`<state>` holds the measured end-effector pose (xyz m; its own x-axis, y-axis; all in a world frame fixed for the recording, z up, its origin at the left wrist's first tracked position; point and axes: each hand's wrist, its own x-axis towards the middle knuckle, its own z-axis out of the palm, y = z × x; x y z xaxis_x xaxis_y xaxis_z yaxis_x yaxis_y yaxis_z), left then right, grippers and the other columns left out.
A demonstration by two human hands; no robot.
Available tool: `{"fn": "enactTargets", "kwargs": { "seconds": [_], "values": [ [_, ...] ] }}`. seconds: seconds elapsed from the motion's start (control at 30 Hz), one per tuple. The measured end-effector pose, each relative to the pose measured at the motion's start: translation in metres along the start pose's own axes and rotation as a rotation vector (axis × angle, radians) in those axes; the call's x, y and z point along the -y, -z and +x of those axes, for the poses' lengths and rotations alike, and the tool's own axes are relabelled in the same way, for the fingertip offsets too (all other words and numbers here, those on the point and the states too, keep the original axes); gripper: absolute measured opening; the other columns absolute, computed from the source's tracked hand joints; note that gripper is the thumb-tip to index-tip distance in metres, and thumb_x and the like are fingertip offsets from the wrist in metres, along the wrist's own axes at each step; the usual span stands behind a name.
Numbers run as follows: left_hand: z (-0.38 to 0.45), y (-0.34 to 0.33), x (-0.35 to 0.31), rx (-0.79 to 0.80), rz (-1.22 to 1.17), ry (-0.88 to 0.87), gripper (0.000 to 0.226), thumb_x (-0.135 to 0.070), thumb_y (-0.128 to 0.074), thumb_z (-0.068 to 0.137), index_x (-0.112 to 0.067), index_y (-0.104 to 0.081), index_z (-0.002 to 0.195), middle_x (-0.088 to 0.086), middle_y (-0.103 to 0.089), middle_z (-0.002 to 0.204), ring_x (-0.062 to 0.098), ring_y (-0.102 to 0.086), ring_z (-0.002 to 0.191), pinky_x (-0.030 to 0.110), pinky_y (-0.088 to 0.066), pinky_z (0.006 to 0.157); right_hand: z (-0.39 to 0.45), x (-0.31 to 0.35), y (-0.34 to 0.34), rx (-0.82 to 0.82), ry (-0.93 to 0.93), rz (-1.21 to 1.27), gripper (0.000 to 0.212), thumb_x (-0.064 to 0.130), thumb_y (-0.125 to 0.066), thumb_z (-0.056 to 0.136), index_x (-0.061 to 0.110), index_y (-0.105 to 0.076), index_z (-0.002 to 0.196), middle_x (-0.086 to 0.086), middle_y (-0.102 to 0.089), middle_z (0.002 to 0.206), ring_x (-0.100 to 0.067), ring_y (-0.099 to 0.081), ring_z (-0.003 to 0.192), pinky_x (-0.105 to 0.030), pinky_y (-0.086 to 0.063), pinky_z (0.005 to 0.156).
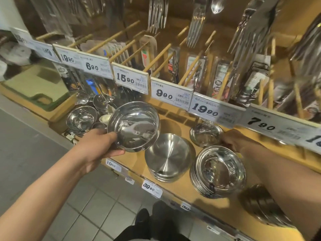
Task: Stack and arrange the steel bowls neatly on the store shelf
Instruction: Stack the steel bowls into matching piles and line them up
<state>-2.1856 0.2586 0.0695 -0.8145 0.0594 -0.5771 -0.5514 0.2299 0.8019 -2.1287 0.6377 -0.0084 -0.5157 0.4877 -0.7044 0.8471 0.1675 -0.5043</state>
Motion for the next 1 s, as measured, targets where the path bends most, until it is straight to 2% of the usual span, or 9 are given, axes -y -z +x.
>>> {"fn": "enactTargets", "kwargs": {
  "seconds": [0.13,0.3,0.4,0.53,0.6,0.67,0.77,0.9,1.0],
  "values": [
    [0.000,-0.013,-0.012,0.043,-0.010,-0.015,0.013,0.000,-0.052,0.099,0.006,-0.060,0.108,0.023,-0.071,0.109,0.030,-0.073,0.078,0.023,-0.062,0.056,-0.006,-0.010,0.015,-0.047,-0.001,0.087,0.023,-0.003,-0.053,0.099,0.001,-0.054,0.076,-0.001,-0.054,0.035,-0.007,-0.044,0.022,-0.012,-0.035,0.028],
    [0.004,-0.033,-0.025,0.152,0.010,-0.053,0.010,0.000,-0.055,0.099,0.001,-0.064,0.102,0.014,-0.078,0.082,0.022,-0.074,0.062,0.023,-0.061,0.052,-0.024,-0.023,0.029,-0.188,0.028,0.160,0.015,-0.001,-0.051,0.099,0.006,-0.059,0.109,-0.011,-0.058,0.074,-0.010,-0.052,0.032,-0.016,-0.042,0.031],
    [0.004,-0.042,-0.029,0.209,0.038,-0.074,0.012,0.002,-0.054,0.098,-0.001,-0.065,0.096,0.010,-0.078,0.072,0.024,-0.074,0.066,0.023,-0.060,0.050,-0.035,-0.032,0.038,-0.260,0.015,0.192,0.008,-0.002,-0.053,0.098,0.005,-0.056,0.100,-0.009,-0.056,0.070,-0.010,-0.053,0.032,-0.013,-0.036,0.028],
    [0.009,-0.047,-0.030,0.280,0.076,-0.084,0.014,0.002,-0.055,0.097,0.002,-0.066,0.106,0.016,-0.079,0.088,0.028,-0.076,0.079,0.026,-0.062,0.055,-0.050,-0.047,0.052,-0.312,-0.003,0.205,0.015,0.000,-0.065,0.091,0.001,-0.064,0.106,-0.010,-0.065,0.075,-0.017,-0.059,0.053,-0.024,-0.048,0.049],
    [0.010,-0.050,-0.029,0.303,0.103,-0.082,0.017,0.000,-0.058,0.096,0.005,-0.064,0.112,0.020,-0.078,0.093,0.031,-0.077,0.083,0.028,-0.063,0.056,-0.059,-0.054,0.059,-0.345,-0.005,0.230,0.021,-0.003,-0.064,0.091,0.007,-0.062,0.110,-0.007,-0.060,0.082,-0.014,-0.059,0.046,-0.023,-0.047,0.042],
    [0.009,-0.054,-0.029,0.320,0.121,-0.094,0.017,0.000,-0.060,0.095,0.006,-0.063,0.111,0.020,-0.077,0.092,0.030,-0.077,0.079,0.029,-0.063,0.056,-0.071,-0.056,0.063,-0.371,-0.027,0.275,0.003,0.001,-0.060,0.096,0.001,-0.060,0.099,-0.008,-0.060,0.074,-0.012,-0.057,0.036,-0.020,-0.046,0.033],
    [0.006,-0.057,-0.030,0.362,0.152,-0.115,0.015,0.001,-0.058,0.095,0.008,-0.062,0.108,0.022,-0.076,0.091,0.029,-0.077,0.072,0.025,-0.061,0.053,-0.084,-0.058,0.068,-0.402,-0.035,0.318,0.017,0.003,-0.050,0.102,-0.005,-0.054,0.088,-0.010,-0.060,0.058,-0.019,-0.060,0.043,-0.019,-0.049,0.035],
    [0.001,-0.058,-0.035,0.417,0.176,-0.130,0.016,0.002,-0.058,0.095,0.009,-0.064,0.109,0.024,-0.077,0.089,0.030,-0.076,0.073,0.024,-0.060,0.052,-0.104,-0.055,0.071,-0.425,-0.060,0.351,0.019,0.004,-0.050,0.102,-0.005,-0.053,0.085,-0.014,-0.059,0.064,-0.012,-0.057,0.031,-0.016,-0.046,0.033],
    [-0.007,-0.060,-0.038,0.452,0.188,-0.136,0.013,0.002,-0.058,0.096,0.006,-0.065,0.106,0.019,-0.078,0.082,0.024,-0.076,0.067,0.021,-0.058,0.050,-0.114,-0.060,0.067,-0.445,-0.067,0.416,0.014,0.006,-0.062,0.096,-0.007,-0.061,0.097,-0.020,-0.068,0.078,-0.023,-0.072,0.063,-0.021,-0.059,0.054]
  ]
}}
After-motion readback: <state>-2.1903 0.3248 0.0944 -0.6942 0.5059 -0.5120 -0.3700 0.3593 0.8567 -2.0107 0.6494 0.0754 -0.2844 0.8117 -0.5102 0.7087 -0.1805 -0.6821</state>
